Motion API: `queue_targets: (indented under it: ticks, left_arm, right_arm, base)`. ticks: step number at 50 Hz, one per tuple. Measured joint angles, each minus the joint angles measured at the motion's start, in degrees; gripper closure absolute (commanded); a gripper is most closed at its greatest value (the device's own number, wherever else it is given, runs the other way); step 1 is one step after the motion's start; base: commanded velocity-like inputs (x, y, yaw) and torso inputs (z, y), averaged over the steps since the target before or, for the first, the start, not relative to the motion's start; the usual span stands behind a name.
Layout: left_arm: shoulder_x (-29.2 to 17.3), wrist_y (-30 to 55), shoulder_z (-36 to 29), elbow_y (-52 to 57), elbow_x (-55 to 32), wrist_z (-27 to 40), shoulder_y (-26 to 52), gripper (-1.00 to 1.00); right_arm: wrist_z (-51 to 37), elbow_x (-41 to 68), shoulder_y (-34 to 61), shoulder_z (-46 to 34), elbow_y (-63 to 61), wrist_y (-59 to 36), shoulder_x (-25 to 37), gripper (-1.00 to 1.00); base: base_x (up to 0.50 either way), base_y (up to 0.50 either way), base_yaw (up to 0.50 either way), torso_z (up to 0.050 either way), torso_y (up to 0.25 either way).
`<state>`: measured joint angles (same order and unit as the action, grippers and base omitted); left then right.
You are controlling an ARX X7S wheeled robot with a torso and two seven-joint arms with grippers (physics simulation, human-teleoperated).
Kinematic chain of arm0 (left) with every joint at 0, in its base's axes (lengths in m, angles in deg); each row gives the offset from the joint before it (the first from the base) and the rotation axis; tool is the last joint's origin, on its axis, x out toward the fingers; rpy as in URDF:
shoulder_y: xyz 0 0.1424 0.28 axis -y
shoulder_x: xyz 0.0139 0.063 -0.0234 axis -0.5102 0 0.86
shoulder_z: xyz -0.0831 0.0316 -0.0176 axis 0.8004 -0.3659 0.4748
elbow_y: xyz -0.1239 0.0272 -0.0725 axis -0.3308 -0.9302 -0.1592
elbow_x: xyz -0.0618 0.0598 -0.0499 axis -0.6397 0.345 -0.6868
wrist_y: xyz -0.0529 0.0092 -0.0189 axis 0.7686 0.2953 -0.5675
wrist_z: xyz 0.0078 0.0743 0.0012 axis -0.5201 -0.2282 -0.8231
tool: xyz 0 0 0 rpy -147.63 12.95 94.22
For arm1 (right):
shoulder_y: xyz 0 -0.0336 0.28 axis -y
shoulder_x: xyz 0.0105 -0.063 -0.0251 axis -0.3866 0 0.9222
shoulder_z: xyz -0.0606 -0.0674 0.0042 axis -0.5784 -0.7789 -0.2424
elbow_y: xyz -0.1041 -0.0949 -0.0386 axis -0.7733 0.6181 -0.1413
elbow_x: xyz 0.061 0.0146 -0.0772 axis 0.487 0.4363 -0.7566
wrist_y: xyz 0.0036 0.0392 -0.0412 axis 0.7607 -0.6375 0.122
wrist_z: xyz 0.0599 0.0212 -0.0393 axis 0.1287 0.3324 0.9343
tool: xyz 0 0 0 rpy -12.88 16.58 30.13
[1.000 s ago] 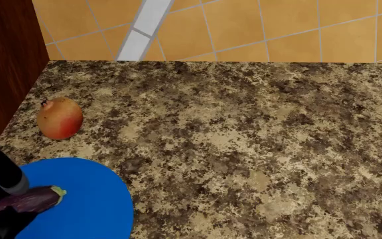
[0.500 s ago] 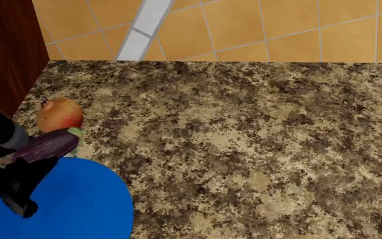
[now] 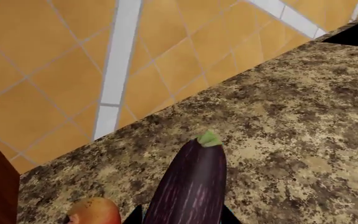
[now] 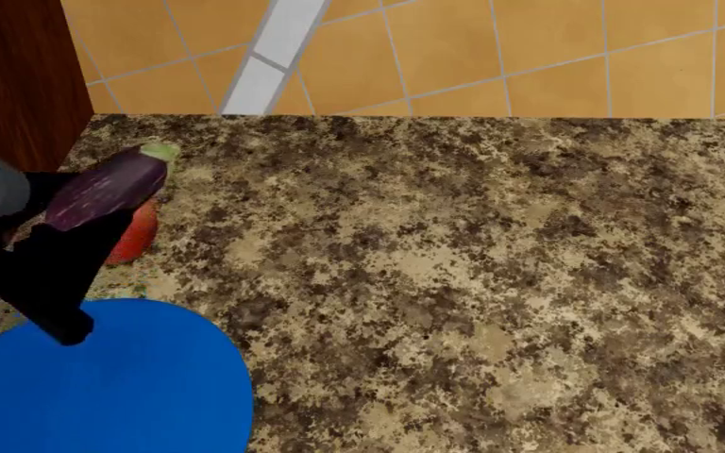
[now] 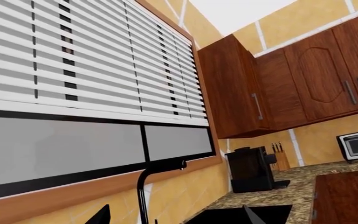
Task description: Pick the eggplant from the counter and place it in the microwave.
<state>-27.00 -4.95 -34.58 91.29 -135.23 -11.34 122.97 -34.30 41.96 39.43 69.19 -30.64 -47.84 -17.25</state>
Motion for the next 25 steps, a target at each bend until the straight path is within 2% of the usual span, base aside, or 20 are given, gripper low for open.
queue_targets:
  ticks: [18, 25]
  left_arm:
    - [1.2, -5.7, 2.8, 0.9, 1.0, -0.2, -1.3, 1.00]
    - [1.5, -6.3, 2.9, 1.1, 1.5, -0.3, -1.4, 1.00]
  right_arm:
    - [-0.4, 0.5, -0.6, 0.3, 0.0, 0.2, 0.3, -1.00]
    - [-0.6, 0.6, -0.8, 0.1, 0.1, 0.2, 0.6, -1.00]
  base:
    - [0.00, 0.00, 0.00, 0.000, 0.001]
    - [-0.44, 0.00, 0.00, 0.000, 0.000]
